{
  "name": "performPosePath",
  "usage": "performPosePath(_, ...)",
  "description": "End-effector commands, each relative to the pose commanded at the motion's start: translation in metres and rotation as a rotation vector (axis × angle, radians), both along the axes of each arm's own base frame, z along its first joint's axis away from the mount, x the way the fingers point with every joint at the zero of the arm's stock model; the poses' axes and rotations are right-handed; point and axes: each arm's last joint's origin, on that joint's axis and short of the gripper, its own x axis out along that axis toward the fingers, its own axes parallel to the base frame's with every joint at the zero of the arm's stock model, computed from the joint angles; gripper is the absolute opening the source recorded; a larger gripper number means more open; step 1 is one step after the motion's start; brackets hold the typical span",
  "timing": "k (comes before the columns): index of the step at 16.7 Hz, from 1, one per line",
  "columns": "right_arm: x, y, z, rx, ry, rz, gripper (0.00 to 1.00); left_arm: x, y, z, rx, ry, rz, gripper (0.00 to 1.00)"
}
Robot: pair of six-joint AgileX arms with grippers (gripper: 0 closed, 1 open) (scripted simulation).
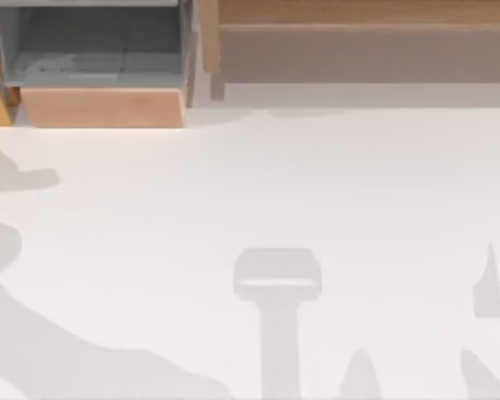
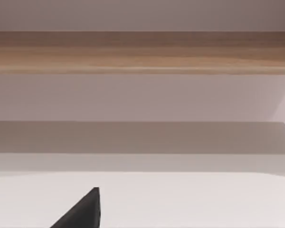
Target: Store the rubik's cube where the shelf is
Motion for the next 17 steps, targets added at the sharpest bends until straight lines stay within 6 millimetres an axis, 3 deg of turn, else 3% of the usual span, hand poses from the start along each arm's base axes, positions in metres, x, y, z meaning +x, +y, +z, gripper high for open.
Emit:
performPosePath(4, 0.0, 0.0, 0.0, 0.0, 0.0, 0.0, 1.0, -0.028, 0.0, 0.0, 0.003, 0.0, 0.0, 0.0)
performPosePath(10, 0.0, 0.0, 0.0, 0.0, 0.0, 0.0, 1.0, -0.034, 0.002, 0.0, 0.006, -0.004, -0.001, 0.0)
performPosePath(17, 0.0, 0.0, 0.0, 0.0, 0.0, 0.0, 1.0, -0.089, -0.001, -0.004, -0.005, 0.013, 0.001, 0.0)
